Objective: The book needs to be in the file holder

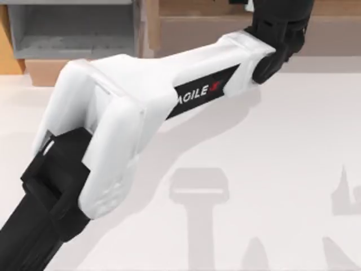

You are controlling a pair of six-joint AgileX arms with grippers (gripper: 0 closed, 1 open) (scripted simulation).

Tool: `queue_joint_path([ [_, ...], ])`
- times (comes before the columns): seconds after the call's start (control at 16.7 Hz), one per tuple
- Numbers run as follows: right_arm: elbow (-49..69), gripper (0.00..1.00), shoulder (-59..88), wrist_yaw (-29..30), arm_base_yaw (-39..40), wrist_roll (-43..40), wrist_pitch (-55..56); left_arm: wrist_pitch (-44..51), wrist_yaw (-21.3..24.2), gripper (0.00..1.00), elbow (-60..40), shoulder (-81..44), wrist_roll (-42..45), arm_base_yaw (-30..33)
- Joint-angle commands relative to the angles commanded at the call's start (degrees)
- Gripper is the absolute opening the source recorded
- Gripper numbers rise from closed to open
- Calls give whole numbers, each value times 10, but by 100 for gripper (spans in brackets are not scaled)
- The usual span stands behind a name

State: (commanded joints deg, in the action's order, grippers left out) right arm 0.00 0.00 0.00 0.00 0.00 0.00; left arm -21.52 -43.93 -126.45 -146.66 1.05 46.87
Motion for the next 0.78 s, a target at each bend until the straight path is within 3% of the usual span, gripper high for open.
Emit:
queue_joint_path([
  [0.3, 0, 100, 0, 0, 0, 0, 0, -27, 4, 0, 108, 78, 65, 8],
  [0.78, 0, 100, 0, 0, 0, 0, 0, -104, 58, 0, 456, 308, 283, 20],
])
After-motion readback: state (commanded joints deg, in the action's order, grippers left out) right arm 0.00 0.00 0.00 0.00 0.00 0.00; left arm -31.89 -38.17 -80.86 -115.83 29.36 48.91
